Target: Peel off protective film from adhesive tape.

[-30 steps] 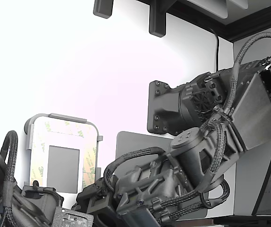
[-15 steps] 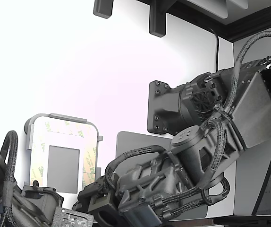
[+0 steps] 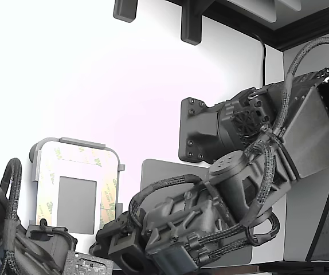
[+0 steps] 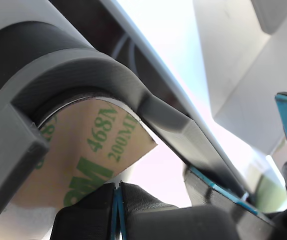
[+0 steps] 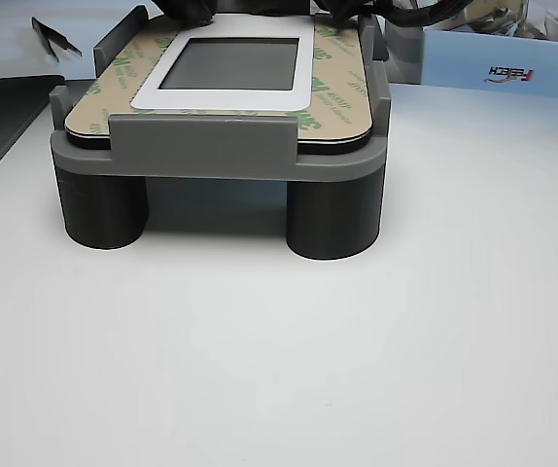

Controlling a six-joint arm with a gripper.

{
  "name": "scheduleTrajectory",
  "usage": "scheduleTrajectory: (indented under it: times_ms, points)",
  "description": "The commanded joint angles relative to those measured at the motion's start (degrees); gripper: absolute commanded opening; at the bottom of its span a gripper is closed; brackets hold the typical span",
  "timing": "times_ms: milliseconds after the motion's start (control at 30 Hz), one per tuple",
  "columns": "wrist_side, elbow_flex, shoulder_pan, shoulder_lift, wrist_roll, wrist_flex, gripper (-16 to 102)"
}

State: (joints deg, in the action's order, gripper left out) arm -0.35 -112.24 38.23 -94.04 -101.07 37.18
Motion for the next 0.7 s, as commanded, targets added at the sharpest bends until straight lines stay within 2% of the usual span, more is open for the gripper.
scheduleTrajectory:
  times_ms: [0,667]
  points:
    - [-0.1,0.6,-0.4,-2.1,-0.1,-0.6,-10]
    - [0.0,0.6,-0.4,-2.7,-0.3,0.4,-10]
